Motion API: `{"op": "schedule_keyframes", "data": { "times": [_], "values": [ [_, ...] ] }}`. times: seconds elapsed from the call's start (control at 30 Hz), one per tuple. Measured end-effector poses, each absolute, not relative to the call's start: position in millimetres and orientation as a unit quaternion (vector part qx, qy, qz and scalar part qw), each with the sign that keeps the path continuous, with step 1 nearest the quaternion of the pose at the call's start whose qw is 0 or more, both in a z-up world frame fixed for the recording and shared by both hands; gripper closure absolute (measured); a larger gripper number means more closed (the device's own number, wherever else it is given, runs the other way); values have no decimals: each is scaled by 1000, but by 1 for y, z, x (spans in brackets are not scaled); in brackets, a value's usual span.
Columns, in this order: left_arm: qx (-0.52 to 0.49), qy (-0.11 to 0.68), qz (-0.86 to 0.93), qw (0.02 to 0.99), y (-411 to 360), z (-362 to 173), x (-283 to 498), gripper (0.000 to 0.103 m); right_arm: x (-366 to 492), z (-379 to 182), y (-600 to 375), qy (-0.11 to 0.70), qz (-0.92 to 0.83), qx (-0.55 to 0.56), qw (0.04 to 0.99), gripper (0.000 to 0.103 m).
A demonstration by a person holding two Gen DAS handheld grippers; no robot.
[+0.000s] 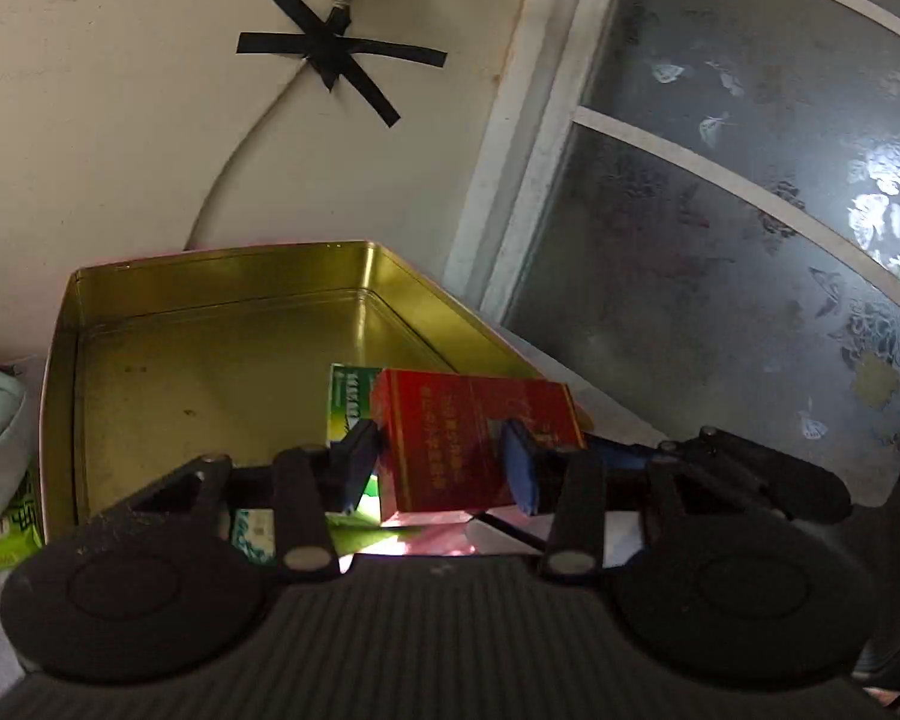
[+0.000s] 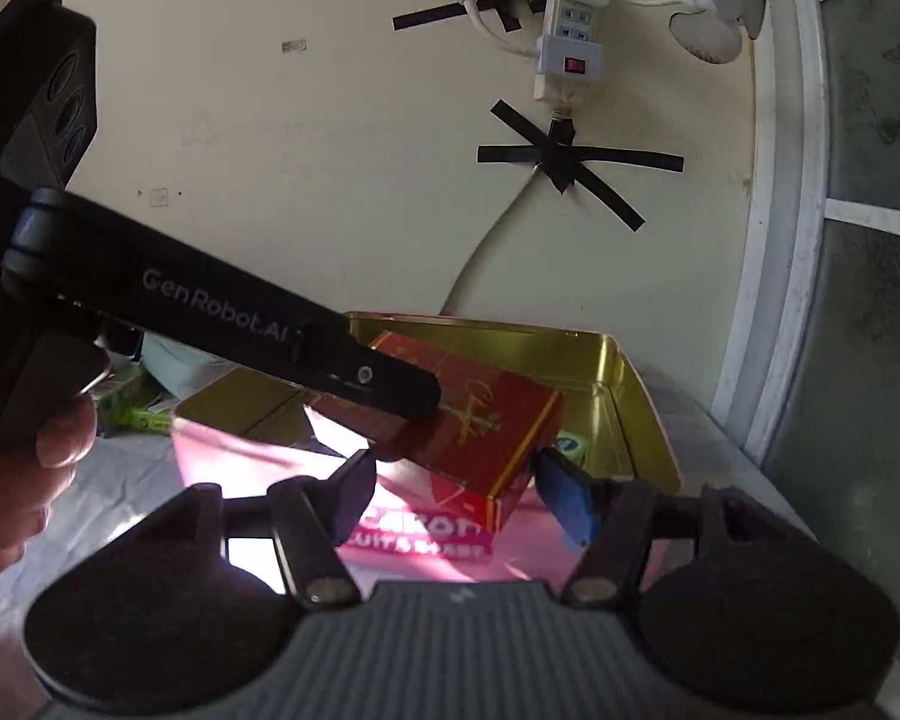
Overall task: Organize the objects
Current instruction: 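Carry the red box into the pink tin and open the left gripper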
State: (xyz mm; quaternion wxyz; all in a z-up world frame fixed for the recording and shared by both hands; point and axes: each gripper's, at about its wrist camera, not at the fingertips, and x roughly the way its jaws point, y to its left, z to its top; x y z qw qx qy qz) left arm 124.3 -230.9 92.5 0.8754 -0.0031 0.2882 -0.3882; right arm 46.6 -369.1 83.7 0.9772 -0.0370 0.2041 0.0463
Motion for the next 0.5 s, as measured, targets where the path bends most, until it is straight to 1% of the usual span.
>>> {"op": "schedule_keyframes", "data": {
  "times": [0.17,0.27,0.3,0.37,0.5],
  "values": [
    [-9,303,-362,882,-241,78,167,55,127,62,-379,238,57,-31,969,40],
    [2,307,-338,890,-241,71,175,54,146,50,-381,245,54,-19,968,38],
    [6,306,-331,893,-240,69,173,54,150,46,-380,247,47,-18,968,37],
    [8,298,-322,899,-234,68,169,49,147,43,-381,245,46,-10,968,36],
    [-13,278,-315,908,-210,74,154,49,126,49,-383,227,41,-3,973,36]
  ]
}}
